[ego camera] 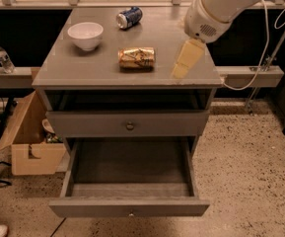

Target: Place orange can into middle drawer

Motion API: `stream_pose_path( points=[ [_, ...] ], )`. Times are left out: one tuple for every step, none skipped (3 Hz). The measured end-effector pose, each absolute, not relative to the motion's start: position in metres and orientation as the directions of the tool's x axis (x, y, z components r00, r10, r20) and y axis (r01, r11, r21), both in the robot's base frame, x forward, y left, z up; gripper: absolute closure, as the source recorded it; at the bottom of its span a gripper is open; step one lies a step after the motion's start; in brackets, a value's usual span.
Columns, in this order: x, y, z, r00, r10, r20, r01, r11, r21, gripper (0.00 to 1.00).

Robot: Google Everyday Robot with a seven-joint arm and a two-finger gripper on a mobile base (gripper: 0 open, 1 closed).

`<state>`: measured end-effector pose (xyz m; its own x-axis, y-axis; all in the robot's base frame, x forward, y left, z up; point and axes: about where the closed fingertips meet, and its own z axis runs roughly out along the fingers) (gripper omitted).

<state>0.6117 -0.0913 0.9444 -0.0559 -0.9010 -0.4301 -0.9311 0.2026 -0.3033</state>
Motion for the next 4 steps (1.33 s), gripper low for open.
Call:
stream_pose_path(
  points=[
    [0.646,-0.053,0.928,-0.059,-0.888,-0.456,-0.937,0.207,-0.283,0.00],
    [0.672,-0.020,0.911,-0.065,-0.882,-0.467,-0.945,0.205,-0.255,0.00],
    [0.695,0.002,0.894,-0.075,-0.882,-0.466,-0.951,0.204,-0.233,0.00],
    [0.714,0.014,0.878,-0.086,-0.887,-0.454,-0.954,0.204,-0.218,0.00]
  ],
)
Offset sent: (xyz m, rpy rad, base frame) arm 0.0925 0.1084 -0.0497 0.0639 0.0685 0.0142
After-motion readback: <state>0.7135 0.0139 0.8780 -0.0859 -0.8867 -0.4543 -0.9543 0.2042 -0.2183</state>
